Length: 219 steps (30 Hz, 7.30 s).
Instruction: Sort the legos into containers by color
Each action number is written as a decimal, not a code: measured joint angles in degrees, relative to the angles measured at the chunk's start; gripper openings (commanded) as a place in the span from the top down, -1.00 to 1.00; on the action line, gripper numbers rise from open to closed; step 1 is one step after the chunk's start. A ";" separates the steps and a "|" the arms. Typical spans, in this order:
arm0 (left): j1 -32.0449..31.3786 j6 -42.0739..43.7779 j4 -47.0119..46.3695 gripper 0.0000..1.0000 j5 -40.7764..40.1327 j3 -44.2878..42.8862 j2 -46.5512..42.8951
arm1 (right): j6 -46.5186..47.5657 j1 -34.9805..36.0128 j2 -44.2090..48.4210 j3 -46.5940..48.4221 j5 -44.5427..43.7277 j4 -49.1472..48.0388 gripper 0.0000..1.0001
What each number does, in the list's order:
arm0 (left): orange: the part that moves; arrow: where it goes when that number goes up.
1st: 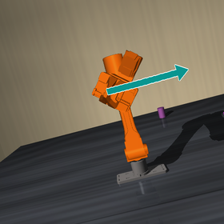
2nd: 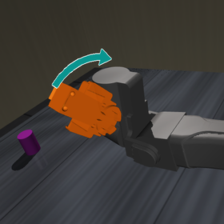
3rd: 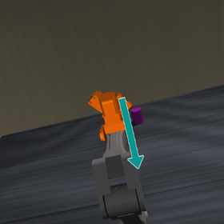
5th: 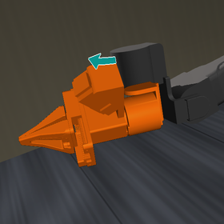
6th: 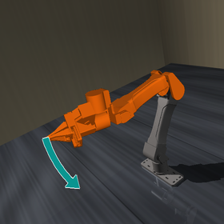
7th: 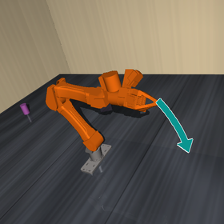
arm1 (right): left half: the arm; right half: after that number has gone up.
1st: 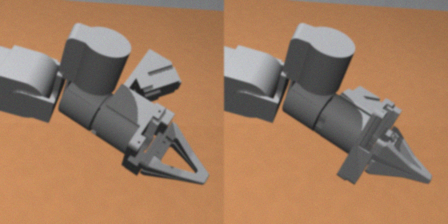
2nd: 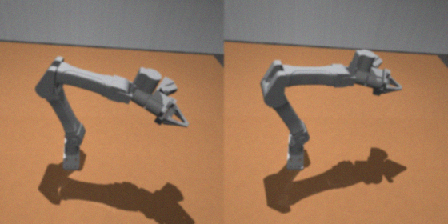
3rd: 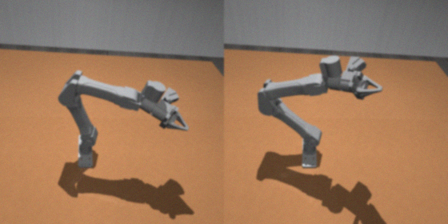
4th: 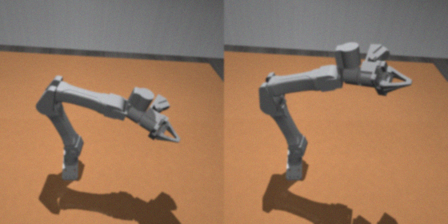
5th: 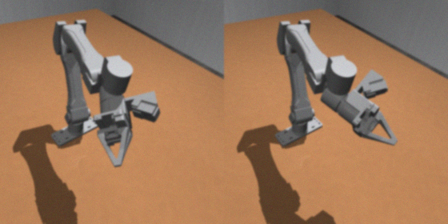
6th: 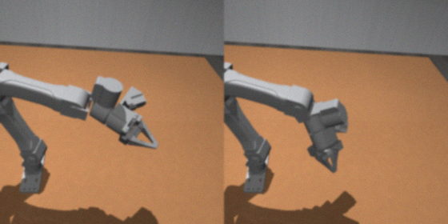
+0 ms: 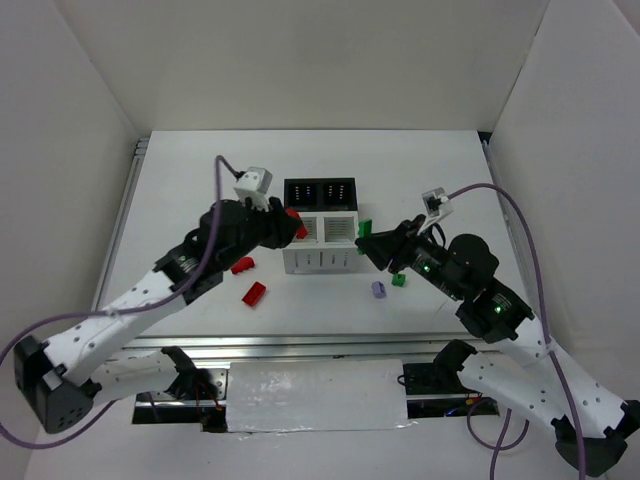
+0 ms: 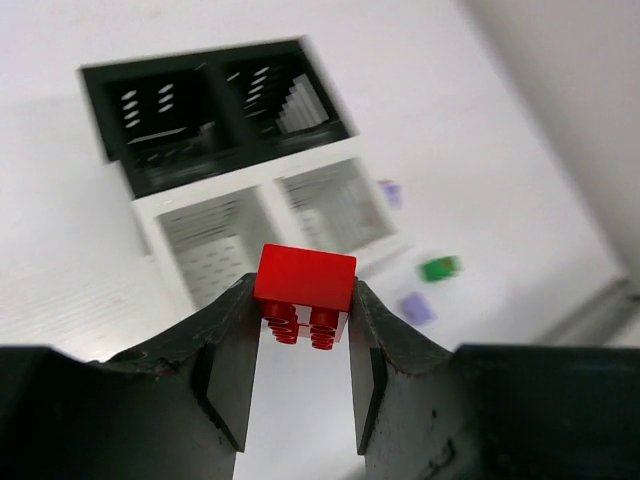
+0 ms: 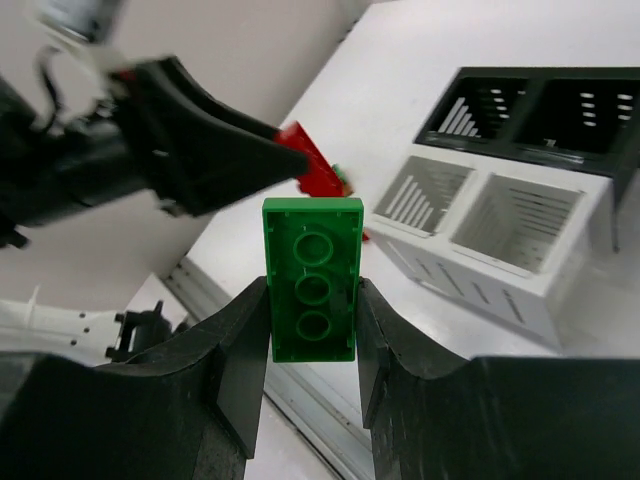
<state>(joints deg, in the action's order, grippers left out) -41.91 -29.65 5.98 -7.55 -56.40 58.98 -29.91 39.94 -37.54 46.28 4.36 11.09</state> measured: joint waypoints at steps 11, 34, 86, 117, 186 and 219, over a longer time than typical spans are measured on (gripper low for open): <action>0.68 5.49 -5.40 0.80 -14.08 -1.09 17.75 | -0.28 0.00 7.37 0.81 -8.66 10.86 1.00; 3.98 7.04 -11.76 -0.85 -9.07 1.77 15.21 | 1.09 -0.07 -7.72 1.66 -8.72 9.33 1.00; 7.76 -7.61 39.47 -0.99 -20.57 0.94 -15.06 | -15.91 -9.44 -19.08 -8.46 -27.50 22.21 -0.83; 7.76 -6.36 39.82 -0.99 -20.04 3.17 -19.87 | -5.49 -21.20 -42.66 -1.66 -12.70 20.50 1.00; 22.93 -12.13 20.57 -0.96 -5.27 -0.61 27.47 | 2.36 2.19 -14.71 8.52 -5.75 27.85 -0.99; 21.33 -15.67 19.02 0.96 -6.97 3.28 33.00 | 2.99 2.21 -14.64 5.73 -3.69 27.04 -0.99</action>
<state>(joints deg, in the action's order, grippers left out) -20.58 -45.32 24.99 -14.52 -53.12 91.98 -26.92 42.15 -52.18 52.01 0.67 38.13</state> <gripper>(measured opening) 0.749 0.994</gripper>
